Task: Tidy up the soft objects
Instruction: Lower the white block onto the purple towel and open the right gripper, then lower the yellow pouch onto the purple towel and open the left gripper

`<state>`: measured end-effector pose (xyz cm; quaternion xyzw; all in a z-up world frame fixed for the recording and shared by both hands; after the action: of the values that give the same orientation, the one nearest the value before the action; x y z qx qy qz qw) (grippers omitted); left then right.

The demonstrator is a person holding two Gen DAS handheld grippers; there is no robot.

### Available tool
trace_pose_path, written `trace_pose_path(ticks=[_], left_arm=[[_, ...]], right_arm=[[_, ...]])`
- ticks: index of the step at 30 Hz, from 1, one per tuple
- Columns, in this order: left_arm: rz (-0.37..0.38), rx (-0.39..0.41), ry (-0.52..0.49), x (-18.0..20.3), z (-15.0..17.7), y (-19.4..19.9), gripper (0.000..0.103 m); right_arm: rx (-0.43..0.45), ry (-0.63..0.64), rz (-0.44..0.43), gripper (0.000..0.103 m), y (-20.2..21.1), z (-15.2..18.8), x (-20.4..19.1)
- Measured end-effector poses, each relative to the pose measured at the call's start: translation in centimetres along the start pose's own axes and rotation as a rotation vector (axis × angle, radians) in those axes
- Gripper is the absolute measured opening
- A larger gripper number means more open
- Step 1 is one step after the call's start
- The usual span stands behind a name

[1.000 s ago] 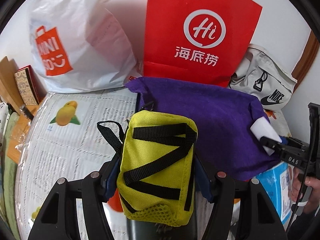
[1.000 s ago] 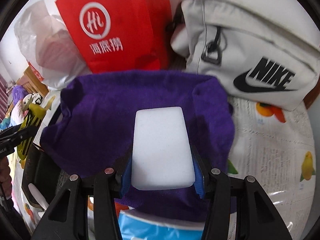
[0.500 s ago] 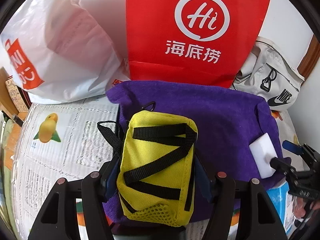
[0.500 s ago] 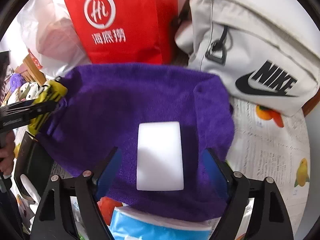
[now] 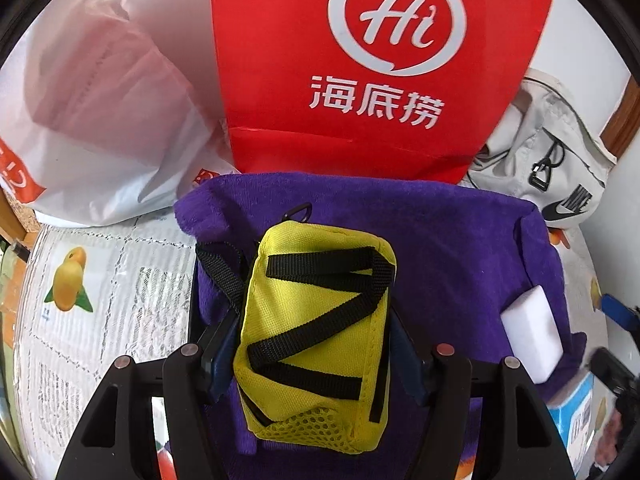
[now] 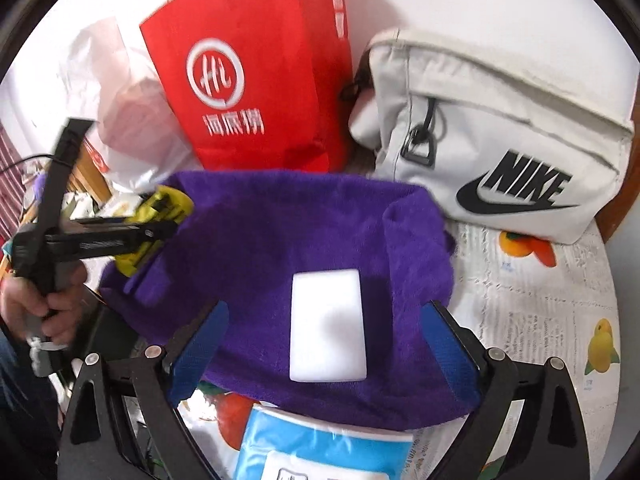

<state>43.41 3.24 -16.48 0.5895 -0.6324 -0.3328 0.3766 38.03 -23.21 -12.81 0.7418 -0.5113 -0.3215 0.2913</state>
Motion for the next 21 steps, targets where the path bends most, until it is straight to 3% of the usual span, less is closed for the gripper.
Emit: trace_pose_path(ticks=[10,17,21], left_arm=[[0.016,-0.026,0.009,0.1,-0.8,-1.1,0.065],[0.013,-0.029,0.019,-0.2,-1.0,-0.7,0.081],[-0.005,-0.020,0.010,-0.4,-0.5,0.5,0.081]], right_arm=[[0.051,-0.027,-0.020,0.096,0.9,-0.5,-0.3],[0.050,-0.012,-0.018,0.096,1.3,-0.5,-1.0],[0.050,-0.018,-0.027,0.096,2.0,0.1,-1.5]])
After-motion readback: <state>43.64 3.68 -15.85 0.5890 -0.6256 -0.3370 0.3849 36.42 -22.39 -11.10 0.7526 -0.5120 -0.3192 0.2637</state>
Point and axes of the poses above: each gripper's, at about its wrist camera, not at the fingertips, and y roughly against the way its jaws point, x to its right, z to its underside, the point moved 3 cm from there along -y, roughly the way its jaws point, and after that the axes turned 3 degrees about -y, right-handed, at the moved point
